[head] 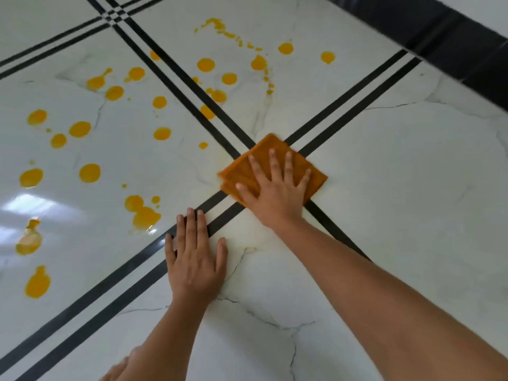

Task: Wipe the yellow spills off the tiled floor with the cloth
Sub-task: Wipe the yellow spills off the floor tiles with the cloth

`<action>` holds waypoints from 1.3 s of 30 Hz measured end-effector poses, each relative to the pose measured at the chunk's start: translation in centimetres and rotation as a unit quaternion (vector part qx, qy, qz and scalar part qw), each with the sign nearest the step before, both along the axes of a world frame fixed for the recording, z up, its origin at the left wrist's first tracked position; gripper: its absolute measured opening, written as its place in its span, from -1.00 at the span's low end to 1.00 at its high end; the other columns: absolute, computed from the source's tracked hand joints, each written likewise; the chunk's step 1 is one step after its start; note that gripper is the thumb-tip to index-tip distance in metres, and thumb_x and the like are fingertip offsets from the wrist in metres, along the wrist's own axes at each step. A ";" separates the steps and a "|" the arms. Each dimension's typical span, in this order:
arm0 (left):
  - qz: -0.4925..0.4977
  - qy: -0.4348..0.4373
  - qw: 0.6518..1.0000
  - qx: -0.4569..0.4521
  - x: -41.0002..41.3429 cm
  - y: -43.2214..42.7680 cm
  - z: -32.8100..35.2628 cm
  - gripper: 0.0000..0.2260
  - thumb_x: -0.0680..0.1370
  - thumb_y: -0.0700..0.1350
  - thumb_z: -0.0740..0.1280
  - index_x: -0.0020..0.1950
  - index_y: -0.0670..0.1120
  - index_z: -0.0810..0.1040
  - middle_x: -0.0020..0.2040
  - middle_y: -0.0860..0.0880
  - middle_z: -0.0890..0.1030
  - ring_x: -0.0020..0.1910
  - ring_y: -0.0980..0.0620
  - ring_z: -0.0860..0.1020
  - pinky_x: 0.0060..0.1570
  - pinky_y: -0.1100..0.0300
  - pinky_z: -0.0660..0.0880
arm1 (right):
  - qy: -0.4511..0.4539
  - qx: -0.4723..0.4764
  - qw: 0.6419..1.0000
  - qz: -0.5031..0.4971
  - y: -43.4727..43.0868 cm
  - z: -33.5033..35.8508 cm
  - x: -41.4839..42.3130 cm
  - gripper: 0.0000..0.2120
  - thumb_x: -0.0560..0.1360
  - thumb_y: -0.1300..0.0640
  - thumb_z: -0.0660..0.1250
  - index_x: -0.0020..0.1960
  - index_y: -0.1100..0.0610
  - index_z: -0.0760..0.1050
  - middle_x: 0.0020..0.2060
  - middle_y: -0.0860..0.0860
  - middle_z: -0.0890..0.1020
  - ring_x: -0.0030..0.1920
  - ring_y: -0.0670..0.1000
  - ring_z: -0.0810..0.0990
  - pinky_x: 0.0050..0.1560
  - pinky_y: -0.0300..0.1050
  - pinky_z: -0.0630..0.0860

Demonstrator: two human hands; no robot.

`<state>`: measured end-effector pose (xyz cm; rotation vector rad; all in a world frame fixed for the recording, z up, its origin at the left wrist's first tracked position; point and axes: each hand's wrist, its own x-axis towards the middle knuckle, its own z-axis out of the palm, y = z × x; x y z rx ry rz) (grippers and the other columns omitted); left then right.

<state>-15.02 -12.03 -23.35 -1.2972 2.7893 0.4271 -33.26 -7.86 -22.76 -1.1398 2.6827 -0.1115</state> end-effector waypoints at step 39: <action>-0.287 -0.019 0.958 0.002 -13.7 9.4 0.4 -0.38 0.46 0.22 -0.36 0.46 0.00 -0.30 0.53 0.00 -0.18 0.46 0.06 -0.28 0.41 0.03 -0.28 | 0.078 -0.030 0.946 -0.313 21.5 -1.3 -4.6 -0.42 0.50 -0.35 -0.10 0.48 -0.20 0.07 0.52 0.01 0.13 0.51 0.19 0.03 0.37 0.37 -0.06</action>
